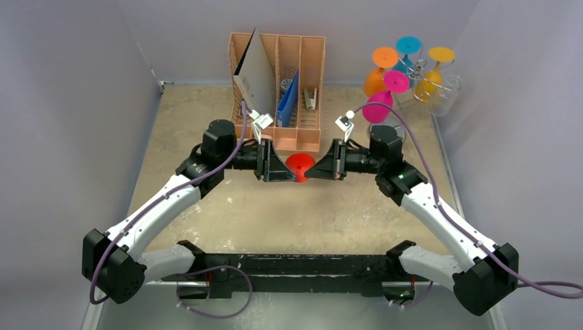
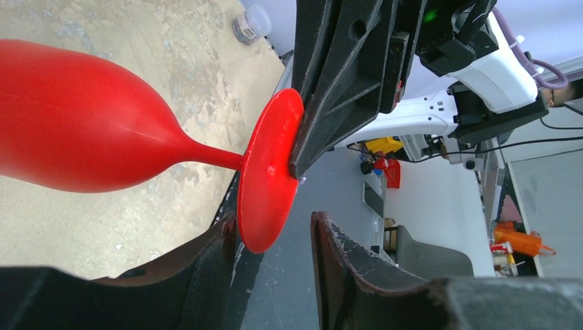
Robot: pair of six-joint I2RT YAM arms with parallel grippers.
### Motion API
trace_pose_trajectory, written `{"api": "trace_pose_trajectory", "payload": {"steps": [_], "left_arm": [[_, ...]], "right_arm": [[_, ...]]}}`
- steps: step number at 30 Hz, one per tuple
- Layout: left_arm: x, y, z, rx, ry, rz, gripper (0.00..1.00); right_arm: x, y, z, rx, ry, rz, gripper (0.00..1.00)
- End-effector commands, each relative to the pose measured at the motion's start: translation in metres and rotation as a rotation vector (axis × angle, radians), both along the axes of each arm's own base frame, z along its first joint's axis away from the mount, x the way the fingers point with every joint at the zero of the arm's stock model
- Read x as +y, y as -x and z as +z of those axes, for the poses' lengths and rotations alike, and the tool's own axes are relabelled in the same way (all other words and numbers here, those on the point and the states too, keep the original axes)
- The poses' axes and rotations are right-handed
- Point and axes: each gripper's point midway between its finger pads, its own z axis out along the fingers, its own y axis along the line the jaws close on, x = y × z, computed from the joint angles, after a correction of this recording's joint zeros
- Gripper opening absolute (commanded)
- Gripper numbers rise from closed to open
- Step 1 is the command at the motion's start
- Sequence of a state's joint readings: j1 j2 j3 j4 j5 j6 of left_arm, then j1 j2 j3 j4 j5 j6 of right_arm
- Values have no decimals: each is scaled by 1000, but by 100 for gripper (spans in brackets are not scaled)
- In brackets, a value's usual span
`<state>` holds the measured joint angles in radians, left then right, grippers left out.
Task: Take the wine glass off the wine glass rack
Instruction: Place the wine glass at the center of the board.
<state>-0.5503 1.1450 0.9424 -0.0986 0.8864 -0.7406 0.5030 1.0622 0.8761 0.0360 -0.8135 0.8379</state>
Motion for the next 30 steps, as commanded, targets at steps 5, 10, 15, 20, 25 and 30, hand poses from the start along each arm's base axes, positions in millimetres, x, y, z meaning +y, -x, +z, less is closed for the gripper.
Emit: {"api": "trace_pose_trajectory", "payload": {"steps": [5,10,15,20,25,30], "left_arm": [[-4,-3,12,4,41,8,29],[-7,-9,18,-8,77,25,19],[-10,-8,13,9,80,-10,6],[-9,-3,13,-27,81,-35,0],[-5,-2,11,-98,64,-39,0],[1,3,11,-190,59,-33,0]], "right_arm": [[0,2,7,-101,-5,13,0],[0,4,7,-100,-4,24,0],[0,4,8,-101,-16,22,0],[0,4,9,-103,-18,19,2],[-5,1,10,-125,21,-15,30],[-11,2,16,-99,64,-54,46]]}}
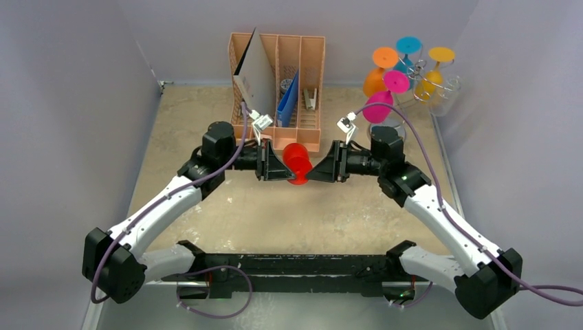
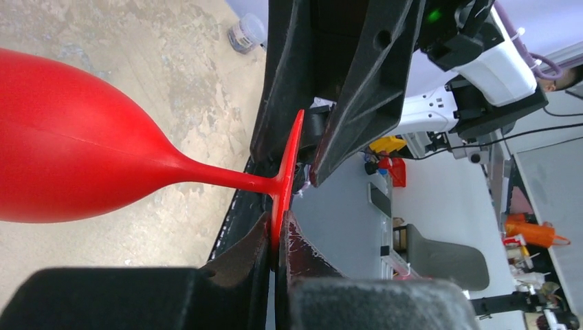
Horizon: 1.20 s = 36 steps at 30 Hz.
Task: Take the wine glass off the wine glass rack
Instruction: Place the wine glass at the center of the board.
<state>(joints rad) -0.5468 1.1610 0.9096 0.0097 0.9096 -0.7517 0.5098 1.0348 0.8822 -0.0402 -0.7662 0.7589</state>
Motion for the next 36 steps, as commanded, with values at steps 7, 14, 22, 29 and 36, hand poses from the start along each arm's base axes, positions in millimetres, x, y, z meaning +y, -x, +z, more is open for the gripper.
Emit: {"api": "trace_pose_trajectory", "payload": {"steps": [7,14,22,29,36], "left_arm": [[14,11,8,-301,5,-11,0],[24,28,0,-476,-2,-81,0],[35,39,-4,-747,89,-47,0],[41,33,-8,-802,90,38,0],[41,49,-16,-907,118,-64,0]], "right_arm": [[-21,-3,34,-93,71,-137,67],[-38,-13,38,-112,129,-264,80],[-42,-14,32,-38,211,-277,86],[-36,-15,38,-102,237,-189,90],[-23,-5,51,-150,248,0,88]]}}
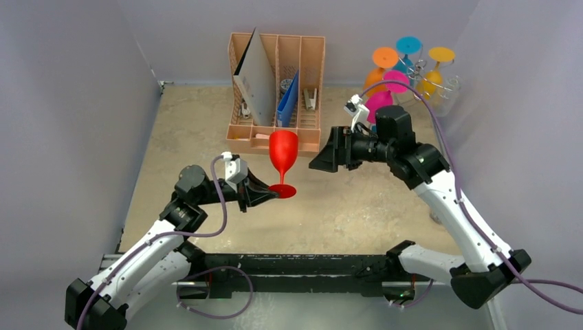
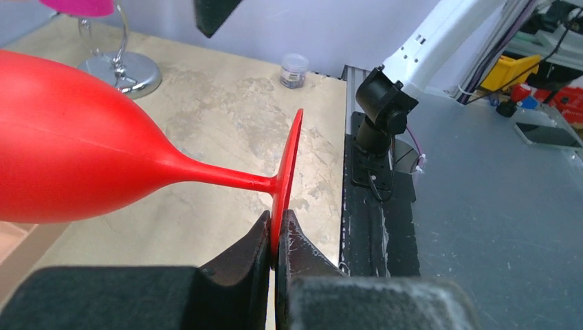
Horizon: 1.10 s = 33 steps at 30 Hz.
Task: Take the wine glass off the wine glass rack
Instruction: Place the wine glass at the center of the board.
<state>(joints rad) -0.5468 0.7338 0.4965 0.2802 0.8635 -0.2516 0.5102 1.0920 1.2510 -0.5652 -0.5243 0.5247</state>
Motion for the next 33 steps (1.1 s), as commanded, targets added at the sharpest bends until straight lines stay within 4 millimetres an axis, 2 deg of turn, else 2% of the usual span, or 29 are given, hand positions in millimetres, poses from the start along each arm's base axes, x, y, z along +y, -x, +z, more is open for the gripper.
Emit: {"api": "trace_pose_trajectory", "payload": {"steps": [1,10,14,22,29,33], "left_arm": [[-2,12,7,-173,0,-103,0],[-2,38,-6,-260,-74,-325,0],[3,50,-3,-284,-79,-384,0],[5,69,-1,-268,-49,-509,0],[6,69,3,-279,-53,-511,0],[6,71,7,-270,-47,-519,0]], "right_arm": [[9,12,25,-56,-2,164,88],[21,12,46,53,24,287,85],[18,15,34,139,84,314,83],[33,17,45,178,-12,393,73],[35,24,38,252,-25,419,65],[30,21,20,290,35,383,62]]}}
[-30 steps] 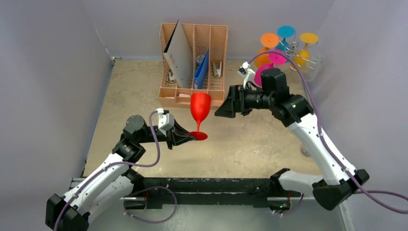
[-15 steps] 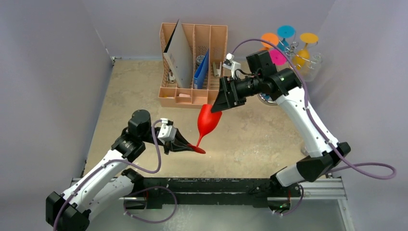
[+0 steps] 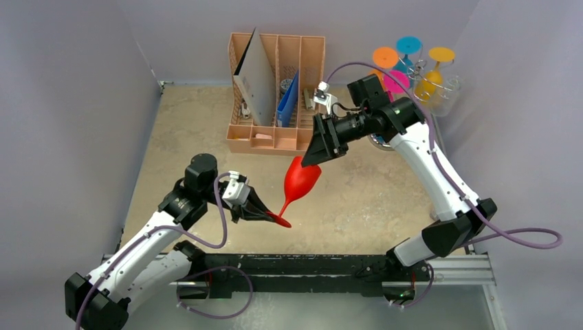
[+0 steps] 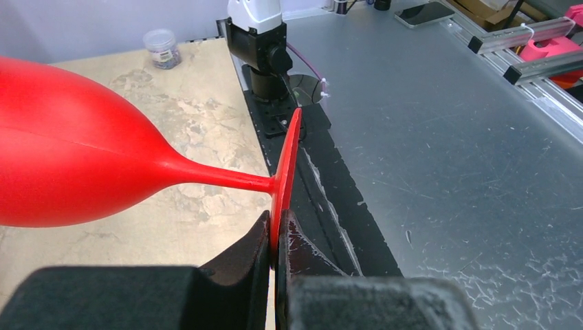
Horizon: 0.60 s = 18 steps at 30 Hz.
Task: Take the wine glass off the wine glass rack
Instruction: Place the wine glass at the center of the board.
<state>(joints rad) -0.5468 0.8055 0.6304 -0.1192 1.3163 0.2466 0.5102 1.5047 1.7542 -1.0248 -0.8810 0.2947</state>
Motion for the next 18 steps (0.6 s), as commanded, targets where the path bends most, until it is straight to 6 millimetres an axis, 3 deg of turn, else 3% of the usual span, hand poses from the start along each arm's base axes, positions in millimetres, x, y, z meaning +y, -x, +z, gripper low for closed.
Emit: {"api": "trace_pose_trajectory", "payload": {"steps": [1,12,16,18], "left_arm": [[0,8,21,-65,51,-64,0],[2,10,15,-43,17,-78,0],[2,8,13,-43,13,-74,0],[1,7,13,-46,16,-78,0]], "right_arm": [[-4,8,-10,47,36,3,62],[-10,-14,4,-140,37,-121,69],[-6,-18,-9,-89,32,-165,73],[3,-16,-15,-12,-12,-148,69]]}}
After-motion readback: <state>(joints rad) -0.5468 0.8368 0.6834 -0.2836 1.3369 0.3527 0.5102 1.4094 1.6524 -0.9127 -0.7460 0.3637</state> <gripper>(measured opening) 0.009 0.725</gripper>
